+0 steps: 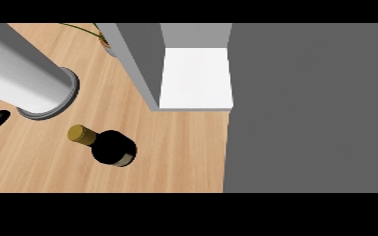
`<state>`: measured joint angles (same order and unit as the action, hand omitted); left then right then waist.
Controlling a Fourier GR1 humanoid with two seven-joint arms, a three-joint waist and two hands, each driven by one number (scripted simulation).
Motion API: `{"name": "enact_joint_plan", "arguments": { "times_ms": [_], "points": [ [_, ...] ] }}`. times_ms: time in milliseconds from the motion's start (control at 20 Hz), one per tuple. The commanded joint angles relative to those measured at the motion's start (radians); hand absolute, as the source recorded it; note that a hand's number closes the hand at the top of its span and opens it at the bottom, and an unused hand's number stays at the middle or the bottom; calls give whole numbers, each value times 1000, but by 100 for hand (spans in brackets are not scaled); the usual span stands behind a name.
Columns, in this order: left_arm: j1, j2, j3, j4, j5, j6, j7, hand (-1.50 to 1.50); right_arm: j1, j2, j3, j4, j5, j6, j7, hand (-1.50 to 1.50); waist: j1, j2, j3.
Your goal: Pick up the wine, place it into the cabinet and close the cabinet
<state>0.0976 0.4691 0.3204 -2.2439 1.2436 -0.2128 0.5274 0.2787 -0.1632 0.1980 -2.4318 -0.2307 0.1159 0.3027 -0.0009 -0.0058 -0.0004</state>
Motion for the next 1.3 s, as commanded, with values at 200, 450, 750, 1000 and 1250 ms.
{"name": "enact_joint_plan", "arguments": {
  "times_ms": [200,450,750,1000,1250],
  "points": [
    [-14,73,147,-20,160,41,85,-150,68,10,117,-274,40,-72,142,-150,-6,-1,-1],
    [-8,113,219,-31,242,90,137,-150,38,5,118,-269,60,-93,136,-150,-3,-1,-1],
    [7,117,332,27,289,54,156,-150,61,-18,147,-307,53,-113,177,-150,-7,-3,-1],
    [-14,62,287,32,203,31,121,-150,-22,-31,82,-305,13,-126,220,-150,-8,3,0],
    [-18,75,296,59,147,63,131,-150,11,-12,111,-315,35,-145,199,-150,-9,3,0]
  ]
}}
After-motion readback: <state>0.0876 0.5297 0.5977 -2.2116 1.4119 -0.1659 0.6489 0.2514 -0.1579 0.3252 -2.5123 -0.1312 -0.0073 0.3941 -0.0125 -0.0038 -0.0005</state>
